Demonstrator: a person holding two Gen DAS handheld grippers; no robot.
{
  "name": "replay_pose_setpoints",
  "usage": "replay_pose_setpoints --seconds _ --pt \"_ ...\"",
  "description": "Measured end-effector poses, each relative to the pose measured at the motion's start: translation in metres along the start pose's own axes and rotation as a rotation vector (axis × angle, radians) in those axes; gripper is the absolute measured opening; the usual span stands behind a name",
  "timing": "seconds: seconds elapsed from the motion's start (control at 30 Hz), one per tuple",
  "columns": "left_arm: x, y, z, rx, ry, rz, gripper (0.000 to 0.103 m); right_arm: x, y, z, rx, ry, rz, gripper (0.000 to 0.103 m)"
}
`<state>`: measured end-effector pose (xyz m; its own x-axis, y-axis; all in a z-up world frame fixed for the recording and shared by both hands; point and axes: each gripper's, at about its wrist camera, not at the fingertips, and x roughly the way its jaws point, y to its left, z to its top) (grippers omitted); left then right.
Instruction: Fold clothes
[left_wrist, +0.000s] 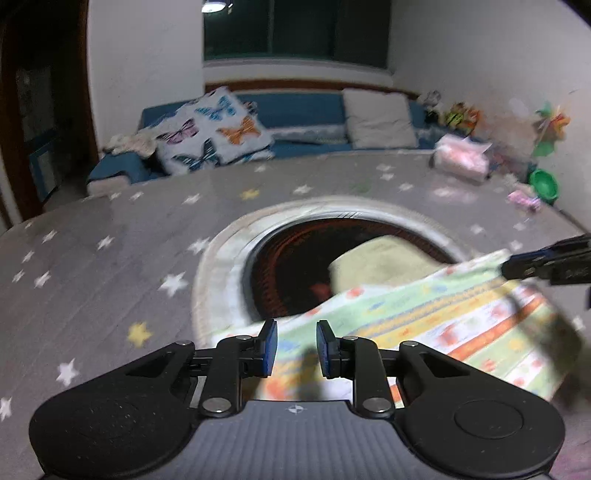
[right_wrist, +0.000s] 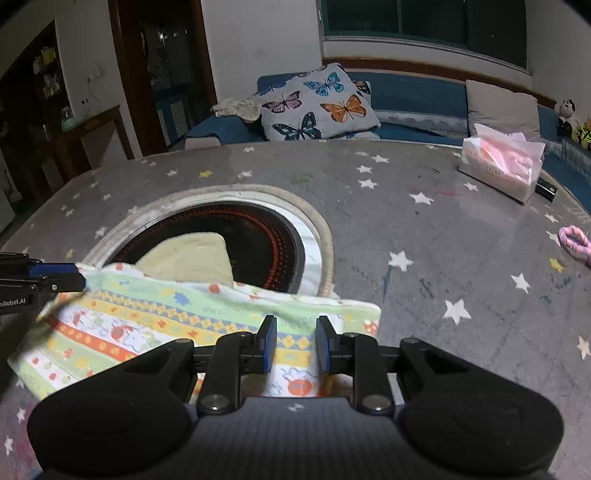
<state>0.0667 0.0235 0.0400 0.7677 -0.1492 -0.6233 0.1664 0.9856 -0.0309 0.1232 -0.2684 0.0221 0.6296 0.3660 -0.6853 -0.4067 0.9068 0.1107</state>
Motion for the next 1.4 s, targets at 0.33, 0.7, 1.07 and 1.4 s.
replay_pose_setpoints --seconds 0.33,0.7,1.07,1.4 --pt "0.037 -0.015 0.009 -0.001 0.062 -0.011 0.025 0.011 -0.001 0.0 0.017 0.016 0.009 0.023" --pt "-0.009 0.018 0.012 -0.087 -0.014 0.079 0.068 -0.018 0.053 0.0 -0.13 -0.009 0.09 0.038" --pt "-0.058 0.067 -0.008 -0.248 -0.057 0.148 0.103 -0.03 0.174 -0.023 -0.418 0.014 0.292 0.049" --pt "-0.074 0.085 -0.032 -0.388 -0.026 0.14 0.103 -0.015 0.246 -0.052 -0.667 0.011 0.266 0.05"
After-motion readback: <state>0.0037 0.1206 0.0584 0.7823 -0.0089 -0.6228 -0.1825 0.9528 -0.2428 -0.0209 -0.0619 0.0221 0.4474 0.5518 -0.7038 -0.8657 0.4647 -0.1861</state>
